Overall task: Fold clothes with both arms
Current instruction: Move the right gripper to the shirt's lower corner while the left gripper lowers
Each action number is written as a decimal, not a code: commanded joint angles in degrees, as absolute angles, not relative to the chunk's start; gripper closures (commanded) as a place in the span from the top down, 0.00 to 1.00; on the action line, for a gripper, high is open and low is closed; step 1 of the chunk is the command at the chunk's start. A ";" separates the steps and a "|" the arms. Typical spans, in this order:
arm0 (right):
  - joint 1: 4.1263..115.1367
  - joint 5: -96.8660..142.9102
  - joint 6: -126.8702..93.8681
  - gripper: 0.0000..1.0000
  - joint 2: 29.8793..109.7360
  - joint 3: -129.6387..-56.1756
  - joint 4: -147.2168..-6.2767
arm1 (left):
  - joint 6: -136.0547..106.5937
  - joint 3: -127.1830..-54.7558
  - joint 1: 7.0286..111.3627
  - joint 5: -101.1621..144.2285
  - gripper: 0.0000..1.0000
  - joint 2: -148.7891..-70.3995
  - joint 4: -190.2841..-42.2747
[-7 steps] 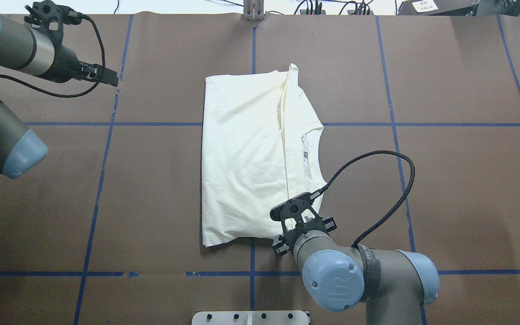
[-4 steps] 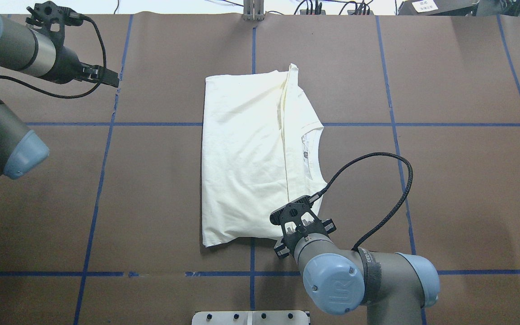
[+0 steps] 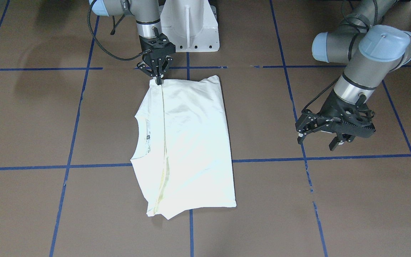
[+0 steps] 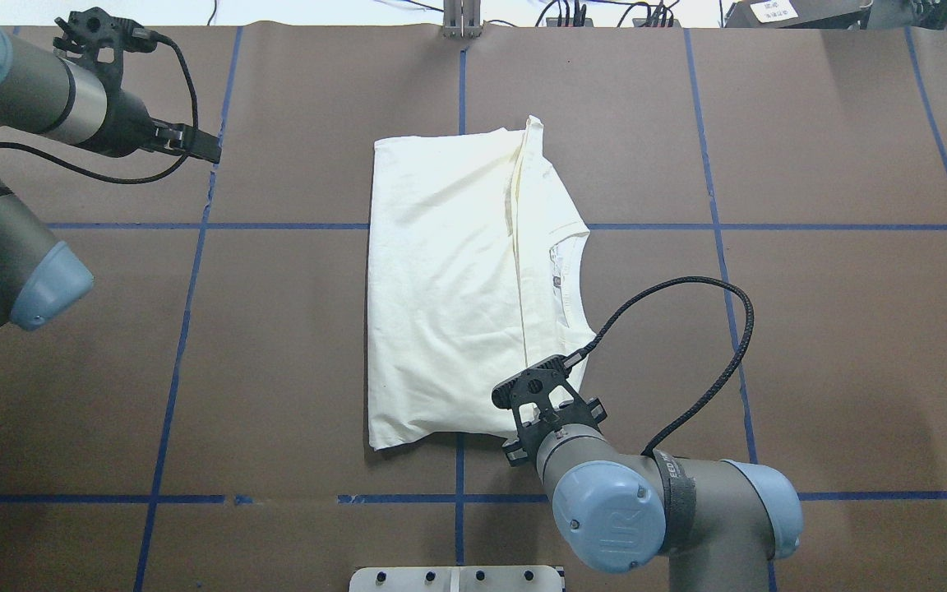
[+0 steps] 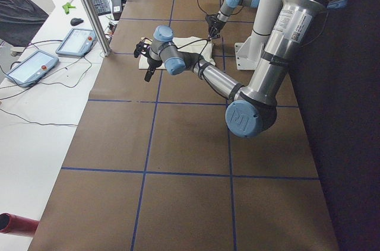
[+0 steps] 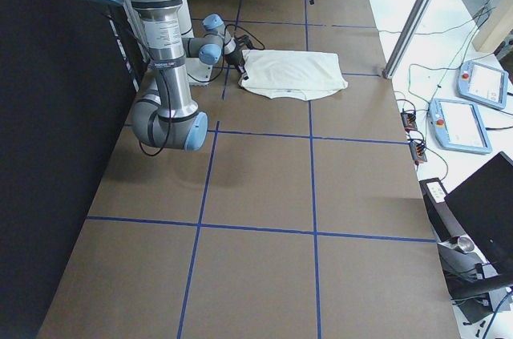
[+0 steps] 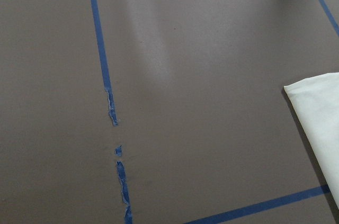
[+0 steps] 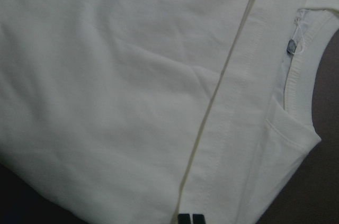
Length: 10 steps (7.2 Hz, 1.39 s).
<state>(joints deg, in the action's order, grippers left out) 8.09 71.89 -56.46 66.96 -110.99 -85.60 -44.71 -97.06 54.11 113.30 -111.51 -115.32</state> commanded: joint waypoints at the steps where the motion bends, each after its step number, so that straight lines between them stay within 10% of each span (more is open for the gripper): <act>1: 10.27 72.16 -57.21 0.00 67.93 -111.97 -85.61 | -44.82 -97.12 54.05 113.20 1.00 -111.53 -115.40; 8: 6.34 69.54 -78.38 0.11 77.96 -116.55 -85.34 | -45.18 -96.86 52.56 113.12 1.00 -111.45 -115.75; 9: 5.20 69.17 -78.83 0.99 77.70 -116.19 -85.34 | -45.18 -96.94 52.47 113.12 1.00 -111.53 -115.75; 10: 5.45 69.43 -78.66 1.00 77.09 -116.28 -85.17 | -45.44 -97.03 52.38 113.12 1.00 -111.53 -115.75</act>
